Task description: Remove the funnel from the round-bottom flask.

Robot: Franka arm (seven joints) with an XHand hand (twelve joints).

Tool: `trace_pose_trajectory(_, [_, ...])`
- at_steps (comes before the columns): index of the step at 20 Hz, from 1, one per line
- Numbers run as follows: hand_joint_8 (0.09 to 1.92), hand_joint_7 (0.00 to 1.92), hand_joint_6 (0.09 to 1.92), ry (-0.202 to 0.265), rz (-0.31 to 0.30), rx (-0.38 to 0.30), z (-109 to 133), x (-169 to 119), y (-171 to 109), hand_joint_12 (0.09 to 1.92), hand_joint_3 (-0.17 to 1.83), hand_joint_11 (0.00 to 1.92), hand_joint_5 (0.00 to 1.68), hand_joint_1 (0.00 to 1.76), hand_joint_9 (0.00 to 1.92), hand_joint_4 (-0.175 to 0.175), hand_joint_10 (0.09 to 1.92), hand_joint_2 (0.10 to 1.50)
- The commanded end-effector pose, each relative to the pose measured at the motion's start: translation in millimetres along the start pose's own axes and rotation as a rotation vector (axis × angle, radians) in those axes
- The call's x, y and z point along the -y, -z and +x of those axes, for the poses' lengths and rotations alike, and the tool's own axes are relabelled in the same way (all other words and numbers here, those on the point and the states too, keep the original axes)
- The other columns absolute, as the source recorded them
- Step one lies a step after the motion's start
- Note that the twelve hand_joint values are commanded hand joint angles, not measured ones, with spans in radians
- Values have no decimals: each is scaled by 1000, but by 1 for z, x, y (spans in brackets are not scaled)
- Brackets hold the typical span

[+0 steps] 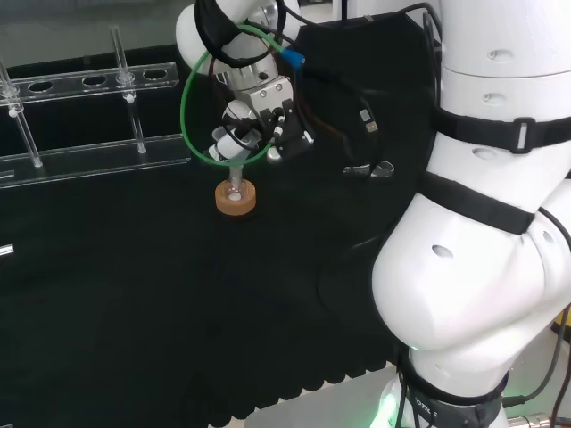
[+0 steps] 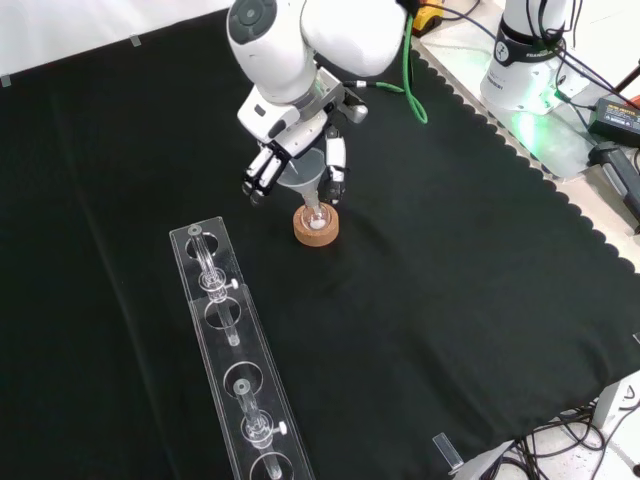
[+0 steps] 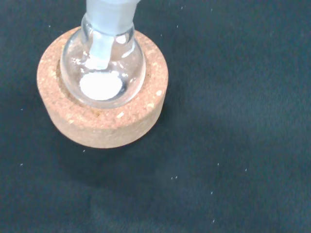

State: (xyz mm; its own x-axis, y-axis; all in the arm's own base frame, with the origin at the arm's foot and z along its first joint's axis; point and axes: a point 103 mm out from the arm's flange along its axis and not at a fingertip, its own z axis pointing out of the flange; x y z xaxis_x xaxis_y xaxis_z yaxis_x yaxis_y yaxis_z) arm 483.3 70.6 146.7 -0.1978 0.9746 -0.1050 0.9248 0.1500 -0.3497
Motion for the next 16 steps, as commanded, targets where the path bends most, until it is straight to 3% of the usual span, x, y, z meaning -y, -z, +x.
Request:
trace_pose_trajectory(1, [980,487,145,22,-167,77,3,1,2,530,43,1889,653,675,1576,-110,467,826])
trace_pose_trajectory(3, [997,694,352,49,-254,103,4,4,4,573,40,1914,706,840,1776,-155,377,825])
trace_pose_trajectory(4, [1006,780,477,56,-291,111,3,6,5,596,39,1918,740,906,1842,-166,358,825])
trace_pose_trajectory(5, [1001,921,571,75,-371,133,6,9,7,625,40,1920,837,996,1881,-171,340,826])
trace_pose_trajectory(7, [937,1134,626,91,-428,142,8,11,8,663,44,1920,996,1120,1912,-175,309,826])
trace_pose_trajectory(11, [735,1430,222,135,-542,129,3,19,25,635,213,1920,1417,1217,1920,-175,347,830])
trace_pose_trajectory(12, [581,1446,174,140,-559,125,2,21,29,614,317,1920,1455,1258,1920,-175,362,778])
trace_pose_trajectory(13, [552,1456,122,145,-583,125,1,23,34,604,482,1920,1475,1292,1920,-175,378,692])
trace_pose_trajectory(15, [374,1492,125,151,-653,87,-4,29,48,613,626,1920,1510,1324,1920,-175,433,608])
trace_pose_trajectory(16, [435,1489,102,151,-672,70,-5,31,52,619,688,1920,1508,1331,1920,-175,453,577])
